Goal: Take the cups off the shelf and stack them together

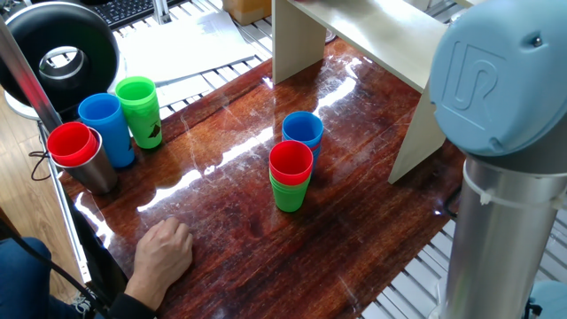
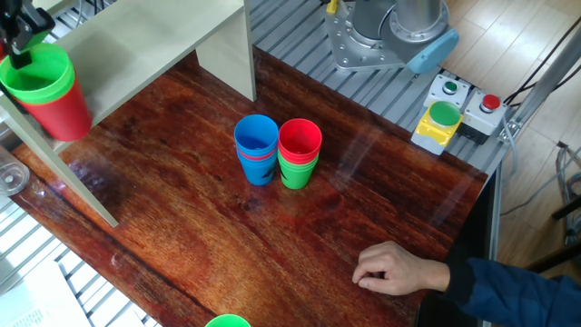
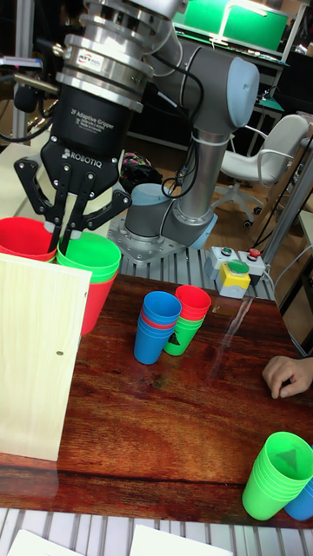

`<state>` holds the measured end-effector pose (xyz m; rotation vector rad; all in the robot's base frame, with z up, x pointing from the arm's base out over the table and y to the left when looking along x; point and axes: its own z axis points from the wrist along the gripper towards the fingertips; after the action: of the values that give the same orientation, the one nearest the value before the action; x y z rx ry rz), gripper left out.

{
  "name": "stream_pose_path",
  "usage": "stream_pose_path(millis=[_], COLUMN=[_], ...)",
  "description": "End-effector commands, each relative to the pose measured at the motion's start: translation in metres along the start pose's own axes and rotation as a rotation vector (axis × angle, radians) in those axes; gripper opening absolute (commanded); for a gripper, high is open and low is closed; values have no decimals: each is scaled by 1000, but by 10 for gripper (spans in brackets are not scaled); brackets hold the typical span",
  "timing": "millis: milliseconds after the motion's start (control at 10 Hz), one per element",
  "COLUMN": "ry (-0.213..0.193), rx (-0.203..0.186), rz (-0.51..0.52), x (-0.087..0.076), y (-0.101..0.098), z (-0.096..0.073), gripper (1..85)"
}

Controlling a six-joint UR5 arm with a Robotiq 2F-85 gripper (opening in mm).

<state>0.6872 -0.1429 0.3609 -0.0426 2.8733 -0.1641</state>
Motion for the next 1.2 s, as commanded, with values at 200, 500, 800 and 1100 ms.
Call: stream_pose_path(millis=[200, 500, 800, 1100], ry=[18, 48, 63, 89], rx=[-7, -25, -45, -79], rz=[18, 32, 61, 112], x=[5, 12, 17, 25], y=[1, 3, 11, 25], z=[-4, -15, -23, -35], gripper=[17, 17, 17, 17])
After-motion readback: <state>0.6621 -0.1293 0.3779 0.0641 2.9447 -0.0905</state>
